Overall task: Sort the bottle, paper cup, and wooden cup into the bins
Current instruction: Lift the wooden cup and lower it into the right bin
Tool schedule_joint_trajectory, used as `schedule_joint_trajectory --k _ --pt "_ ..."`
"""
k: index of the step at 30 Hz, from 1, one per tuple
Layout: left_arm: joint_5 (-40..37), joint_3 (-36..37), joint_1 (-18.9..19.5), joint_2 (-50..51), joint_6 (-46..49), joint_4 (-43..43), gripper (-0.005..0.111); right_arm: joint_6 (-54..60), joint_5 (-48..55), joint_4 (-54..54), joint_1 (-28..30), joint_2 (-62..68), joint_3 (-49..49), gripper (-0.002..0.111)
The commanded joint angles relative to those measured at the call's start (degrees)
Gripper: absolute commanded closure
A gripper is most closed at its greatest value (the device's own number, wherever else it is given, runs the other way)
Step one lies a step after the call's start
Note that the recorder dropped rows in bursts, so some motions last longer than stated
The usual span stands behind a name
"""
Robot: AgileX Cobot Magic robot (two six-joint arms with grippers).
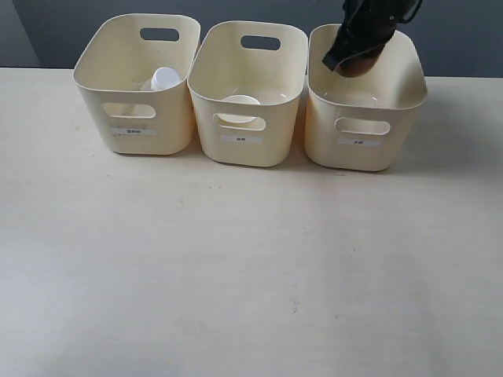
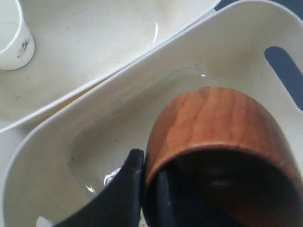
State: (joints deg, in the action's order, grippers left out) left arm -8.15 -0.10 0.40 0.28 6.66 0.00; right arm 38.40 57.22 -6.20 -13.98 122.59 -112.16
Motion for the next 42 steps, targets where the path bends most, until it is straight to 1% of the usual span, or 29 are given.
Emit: schedule_joint_trajectory --k 1,4,13,42 --pt "0.4 0.1 0.03 -0.28 -0.08 0.0 0.107 1.88 1.4 -0.91 0.89 3.06 -3.58 0.109" --pt "0.4 0.1 0.03 -0.28 -0.08 0.0 0.107 2.71 1.94 -2.1 0.89 5.15 -5.29 0.109" --pt "0.4 0.1 0.03 -0.28 -0.08 0.0 0.107 2.96 8.08 -2.72 0.89 11.74 -11.59 0.109" --pt "0.4 0.1 0.03 -0.28 -0.08 0.0 0.107 3.66 8.89 -3.43 0.89 16.0 -11.57 0.109"
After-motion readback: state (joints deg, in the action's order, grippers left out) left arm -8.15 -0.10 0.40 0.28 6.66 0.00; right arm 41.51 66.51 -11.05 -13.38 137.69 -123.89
